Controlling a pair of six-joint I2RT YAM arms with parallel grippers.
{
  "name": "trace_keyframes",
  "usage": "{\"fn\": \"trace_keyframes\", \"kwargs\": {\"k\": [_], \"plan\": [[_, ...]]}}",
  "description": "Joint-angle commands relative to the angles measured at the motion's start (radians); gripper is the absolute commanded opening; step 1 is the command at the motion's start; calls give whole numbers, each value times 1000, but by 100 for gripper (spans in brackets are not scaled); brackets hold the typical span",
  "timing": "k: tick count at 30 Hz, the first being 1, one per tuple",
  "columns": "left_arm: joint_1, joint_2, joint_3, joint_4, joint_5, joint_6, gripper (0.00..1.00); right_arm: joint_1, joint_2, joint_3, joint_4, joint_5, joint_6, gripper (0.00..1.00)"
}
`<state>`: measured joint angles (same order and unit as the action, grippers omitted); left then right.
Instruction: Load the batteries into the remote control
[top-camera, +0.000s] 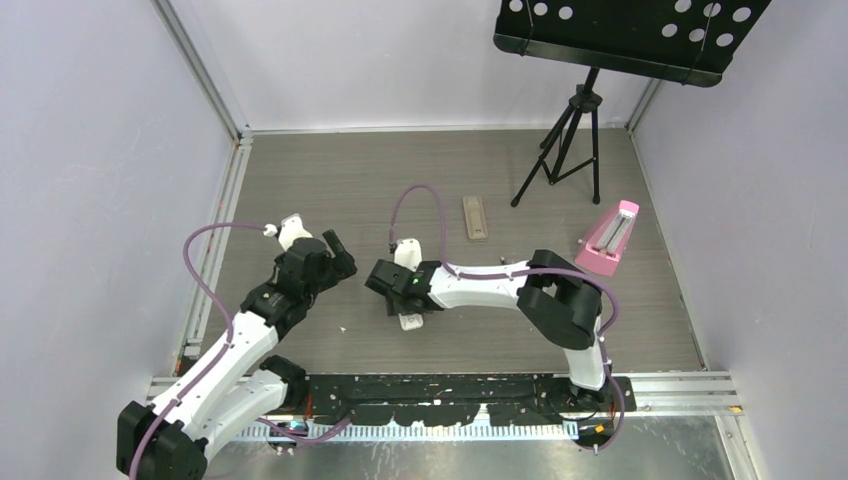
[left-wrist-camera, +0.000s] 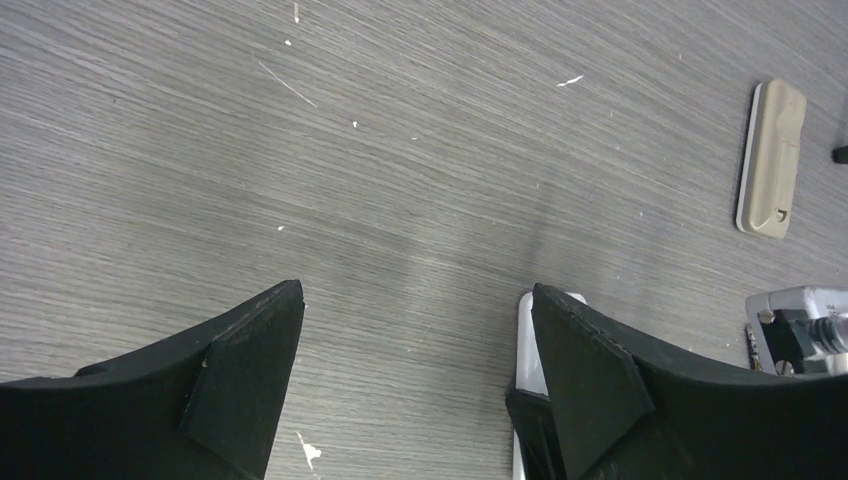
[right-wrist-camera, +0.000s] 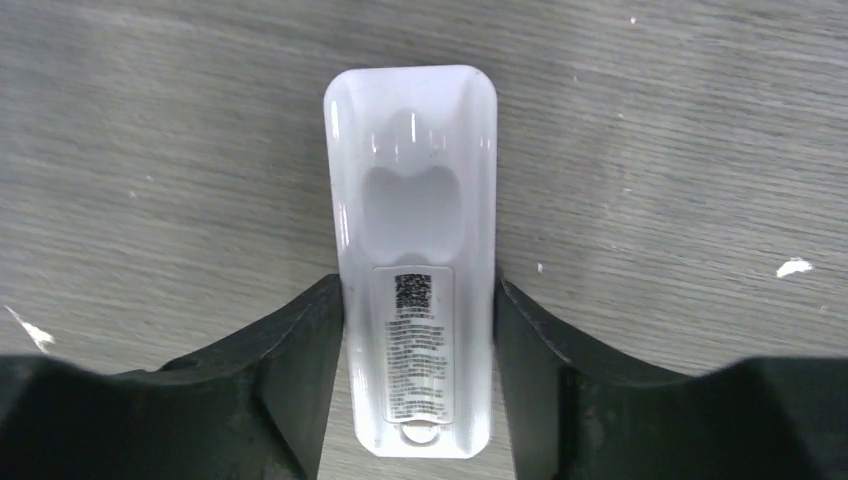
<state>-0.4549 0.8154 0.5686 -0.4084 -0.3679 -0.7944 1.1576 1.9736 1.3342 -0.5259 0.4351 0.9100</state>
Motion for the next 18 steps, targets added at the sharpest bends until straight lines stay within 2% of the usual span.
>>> {"fn": "trace_keyframes", "kwargs": {"k": [1, 5, 8, 13, 16, 18], "plan": [[7, 12, -2, 40, 50, 31, 86, 8, -71, -74, -9, -87, -214, 54], [7, 36, -3, 73, 111, 45, 85, 7, -152, -160, 12, -181, -441, 49], [8, 37, -40, 142, 142, 68, 84, 7, -218, -238, 51, -278, -583, 50], [9, 42, -79, 175, 171, 76, 84, -4, -235, -265, 53, -235, -643, 71], [9, 48, -97, 183, 204, 78, 84, -4, -198, -247, 50, -246, -657, 72], [9, 49, -100, 179, 231, 86, 84, -5, -170, -239, 48, -250, -671, 64]]}}
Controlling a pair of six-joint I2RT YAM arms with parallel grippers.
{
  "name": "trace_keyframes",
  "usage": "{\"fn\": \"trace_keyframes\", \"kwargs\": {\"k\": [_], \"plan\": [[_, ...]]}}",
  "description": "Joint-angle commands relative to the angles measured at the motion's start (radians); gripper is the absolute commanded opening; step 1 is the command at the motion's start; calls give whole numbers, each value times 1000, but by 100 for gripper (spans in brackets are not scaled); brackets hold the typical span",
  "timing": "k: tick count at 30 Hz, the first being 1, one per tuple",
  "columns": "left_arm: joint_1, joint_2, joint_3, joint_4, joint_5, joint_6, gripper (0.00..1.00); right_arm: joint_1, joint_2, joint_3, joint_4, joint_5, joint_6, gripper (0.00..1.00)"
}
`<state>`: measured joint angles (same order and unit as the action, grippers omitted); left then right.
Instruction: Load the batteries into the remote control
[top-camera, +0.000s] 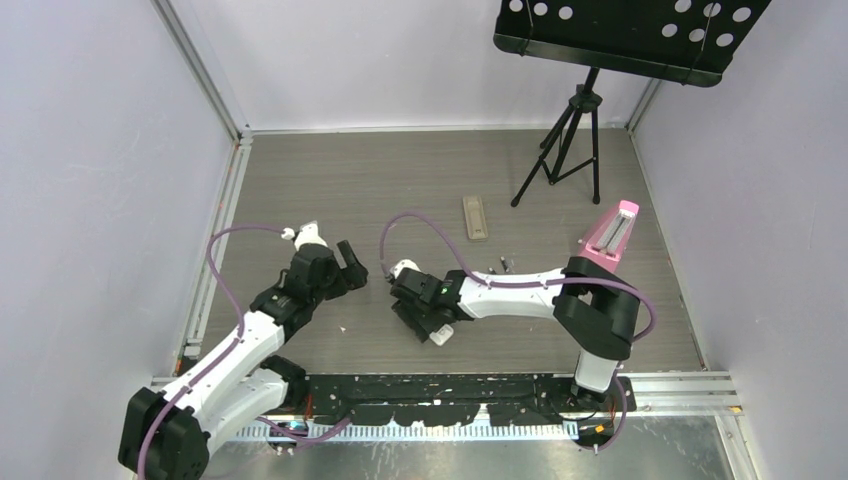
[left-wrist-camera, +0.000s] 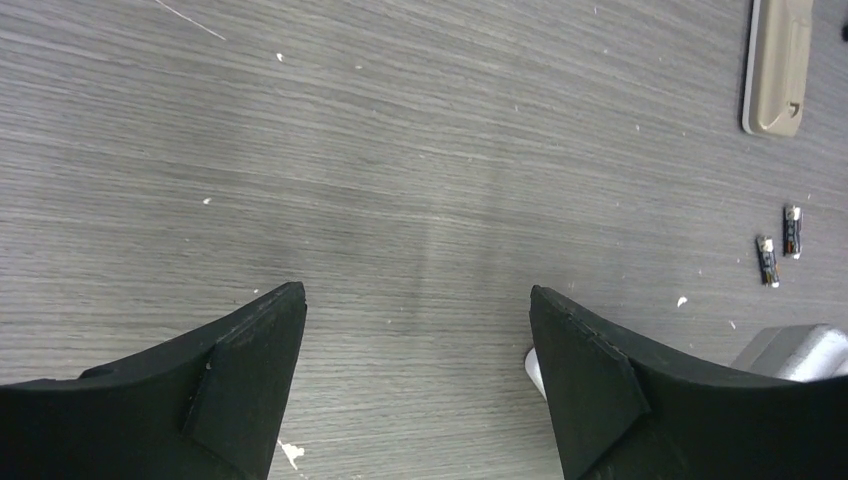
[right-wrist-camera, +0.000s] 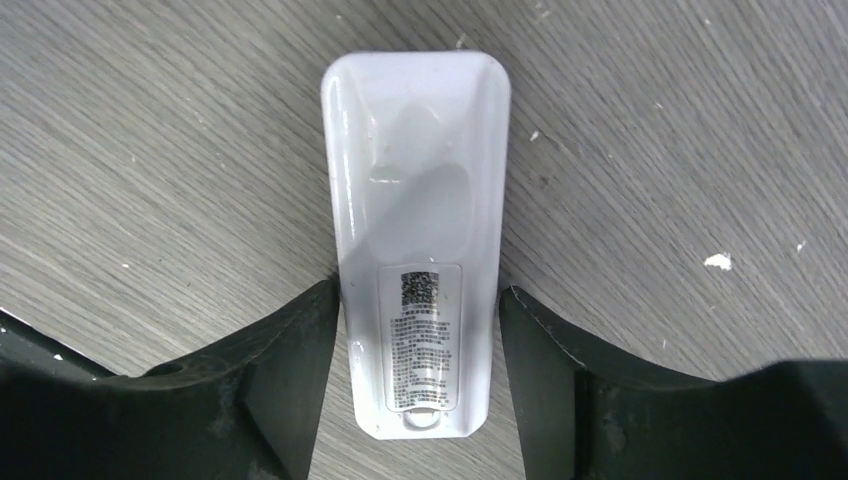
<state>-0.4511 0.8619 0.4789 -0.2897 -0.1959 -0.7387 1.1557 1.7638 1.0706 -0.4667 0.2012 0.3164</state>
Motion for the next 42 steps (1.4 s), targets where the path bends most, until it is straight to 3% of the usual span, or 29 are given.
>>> {"fn": "trace_keyframes", "kwargs": {"k": [1, 4, 5, 12, 16, 22, 27, 34, 42], "plan": [[5, 3, -12, 58, 79, 32, 84, -2, 56, 29, -14, -16, -84, 58], [5, -1, -16, 54, 158, 33, 84, -3, 66, 33, -5, -8, -102, 35], [6, -3, -17, 52, 185, 33, 84, -3, 57, 28, 7, 0, -106, 33], [8, 38, 13, 113, 605, 94, 84, -5, -155, -113, 210, 8, -227, 31], [8, 107, 56, 130, 767, 84, 84, -5, -254, -176, 279, -16, -287, 30], [8, 211, 86, 128, 878, 44, 77, -7, -360, -243, 354, -36, -303, 29], [8, 251, 72, 239, 964, -23, 65, -7, -416, -285, 395, -68, -303, 29], [8, 308, 81, 248, 1001, -30, 59, -11, -422, -288, 385, -119, -299, 30], [8, 363, 60, 329, 1047, -74, 45, -11, -439, -287, 398, -163, -296, 30]]}}
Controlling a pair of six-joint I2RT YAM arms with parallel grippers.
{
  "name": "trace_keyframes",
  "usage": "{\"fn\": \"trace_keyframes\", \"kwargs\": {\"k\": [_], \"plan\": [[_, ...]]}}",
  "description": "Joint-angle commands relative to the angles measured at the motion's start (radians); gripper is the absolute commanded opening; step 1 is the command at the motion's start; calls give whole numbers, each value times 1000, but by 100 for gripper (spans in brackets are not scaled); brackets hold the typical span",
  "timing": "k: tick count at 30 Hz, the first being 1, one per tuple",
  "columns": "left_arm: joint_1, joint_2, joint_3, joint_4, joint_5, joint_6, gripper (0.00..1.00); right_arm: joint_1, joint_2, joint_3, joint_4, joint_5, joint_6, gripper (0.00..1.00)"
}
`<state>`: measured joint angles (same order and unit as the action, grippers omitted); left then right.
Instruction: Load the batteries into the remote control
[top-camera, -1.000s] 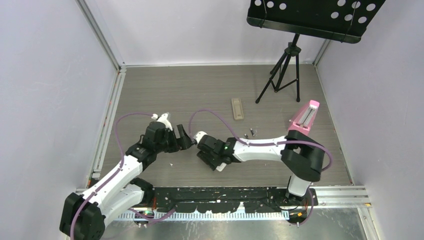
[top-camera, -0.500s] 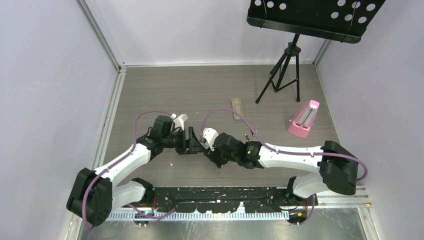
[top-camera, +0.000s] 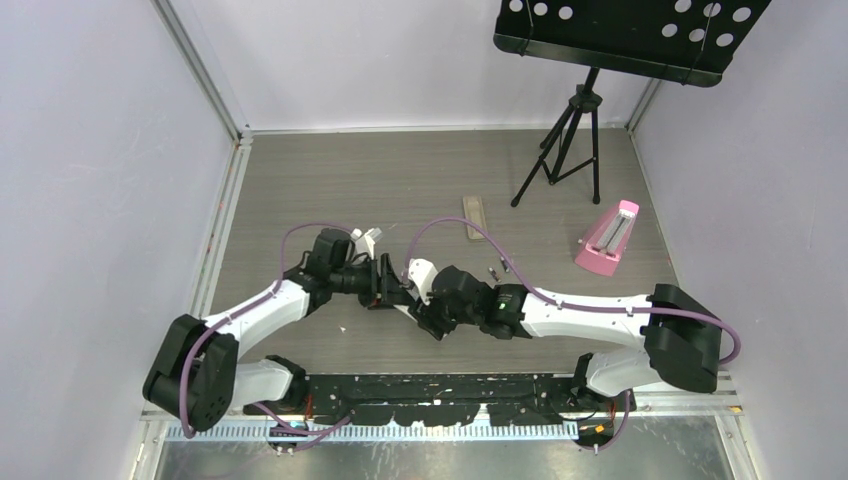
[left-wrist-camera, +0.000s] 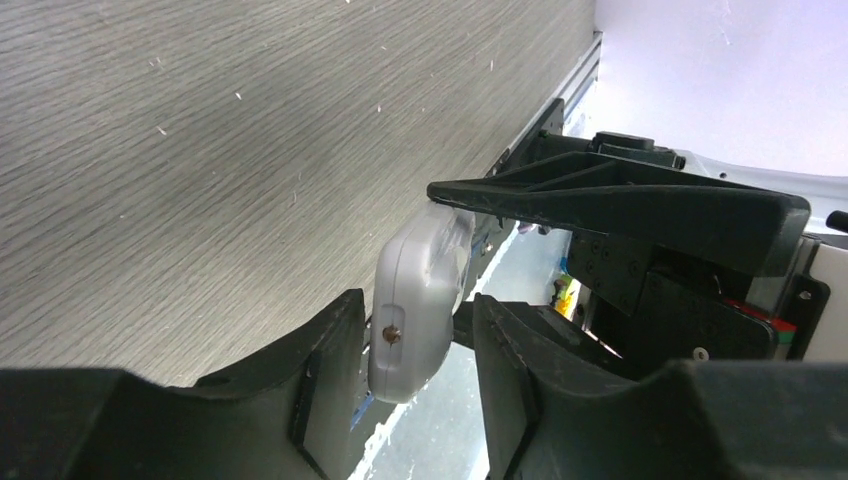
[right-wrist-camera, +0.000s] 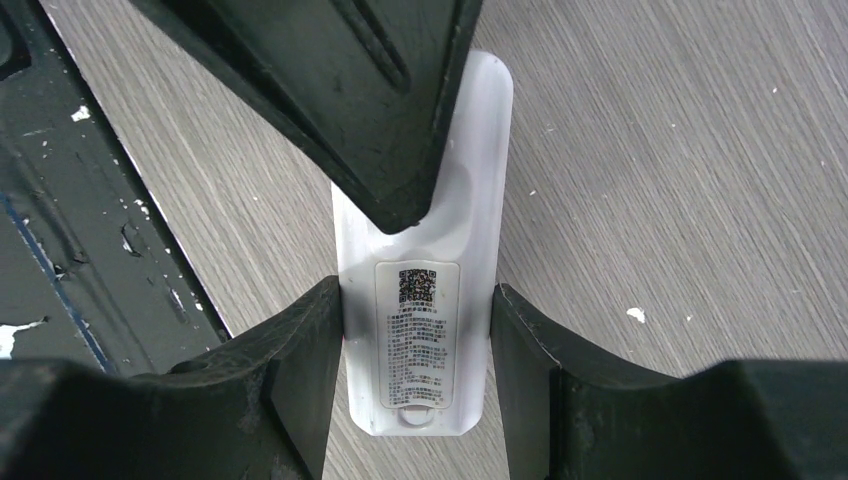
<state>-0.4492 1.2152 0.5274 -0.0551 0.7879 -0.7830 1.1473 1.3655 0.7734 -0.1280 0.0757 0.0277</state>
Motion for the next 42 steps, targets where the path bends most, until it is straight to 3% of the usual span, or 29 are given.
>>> {"fn": "trace_keyframes", "kwargs": {"k": [1, 10, 14, 16, 17, 19, 21, 26, 33, 38, 42], "plan": [[6, 13, 8, 111, 74, -41, 43, -3, -36, 13, 53, -43, -7, 30], [4, 41, -9, 161, 105, -75, 24, -5, -27, 20, 57, -39, 0, 30], [1, 45, -8, 170, 108, -75, 1, -9, -23, 22, 58, -24, 14, 32], [1, 45, -9, 170, 93, -66, 0, -12, -16, 27, 47, 8, 38, 45], [1, 42, -12, 170, 76, -64, 0, -12, -14, 29, 42, 24, 57, 62], [1, 34, -20, 178, 30, -64, 0, -18, -17, 23, 42, 52, 106, 82], [1, 26, -33, 204, -25, -62, 0, -27, -30, 12, 42, 46, 176, 87], [1, 28, -91, 329, -161, -91, 0, -63, -78, -32, 61, 65, 414, 82], [-3, 106, -164, 609, -221, -190, 0, -214, -89, -104, 54, 74, 914, 50], [-5, 140, -171, 633, -228, -194, 0, -225, -40, -104, 69, 86, 1127, 44], [-5, 145, -179, 626, -232, -190, 0, -230, 0, -131, 120, 75, 1206, 43]]}}
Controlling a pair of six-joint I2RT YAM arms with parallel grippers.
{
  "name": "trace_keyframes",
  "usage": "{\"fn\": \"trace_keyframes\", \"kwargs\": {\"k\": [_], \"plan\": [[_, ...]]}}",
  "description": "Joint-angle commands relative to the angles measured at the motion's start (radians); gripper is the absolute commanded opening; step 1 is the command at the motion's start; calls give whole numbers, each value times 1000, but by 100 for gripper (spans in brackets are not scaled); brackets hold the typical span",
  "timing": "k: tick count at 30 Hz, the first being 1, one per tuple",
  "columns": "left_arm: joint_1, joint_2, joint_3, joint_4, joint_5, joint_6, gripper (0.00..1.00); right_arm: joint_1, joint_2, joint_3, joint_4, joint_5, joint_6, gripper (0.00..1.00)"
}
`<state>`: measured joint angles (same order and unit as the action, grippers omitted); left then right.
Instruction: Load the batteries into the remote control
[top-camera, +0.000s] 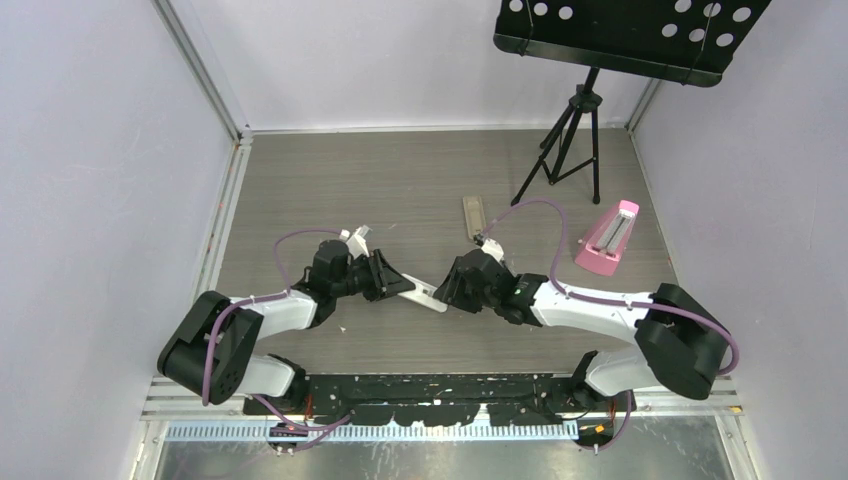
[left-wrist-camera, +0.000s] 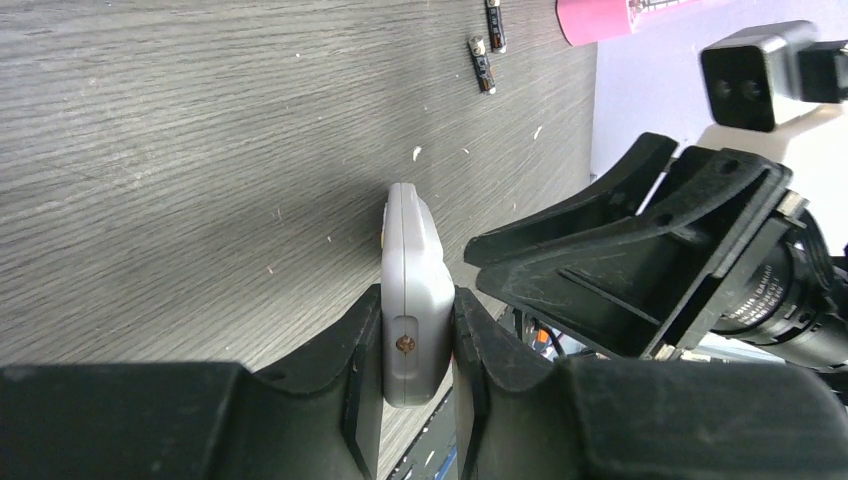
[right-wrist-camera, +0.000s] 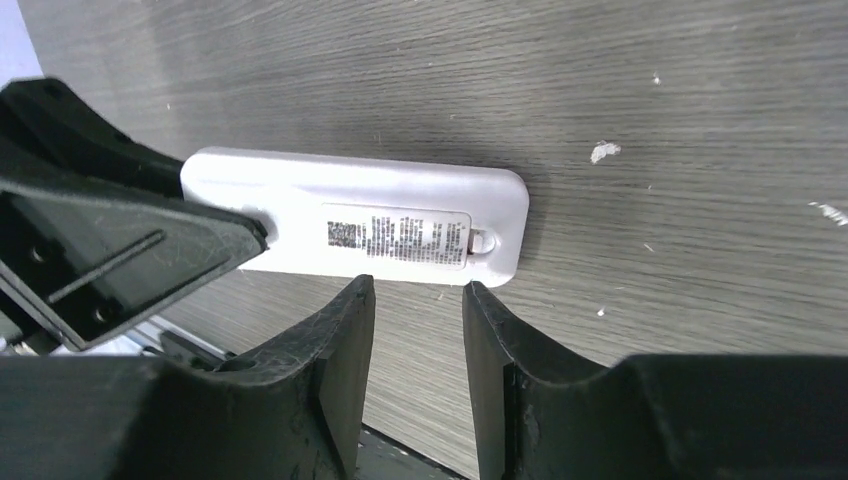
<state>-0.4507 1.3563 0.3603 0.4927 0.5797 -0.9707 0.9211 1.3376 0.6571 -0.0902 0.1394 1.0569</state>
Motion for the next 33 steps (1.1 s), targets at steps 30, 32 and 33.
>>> {"fn": "trace_keyframes", "kwargs": {"k": [30, 32, 33], "plan": [[-3, -13, -27, 32, -21, 13, 0, -18, 107, -13, 152, 55, 144, 36], [-3, -10, -26, 32, -19, 13, 0, -18, 102, -9, 143, 59, 138, 35], [-3, -10, -26, 32, -20, 13, 0, -18, 101, -7, 137, 61, 135, 34]]}}
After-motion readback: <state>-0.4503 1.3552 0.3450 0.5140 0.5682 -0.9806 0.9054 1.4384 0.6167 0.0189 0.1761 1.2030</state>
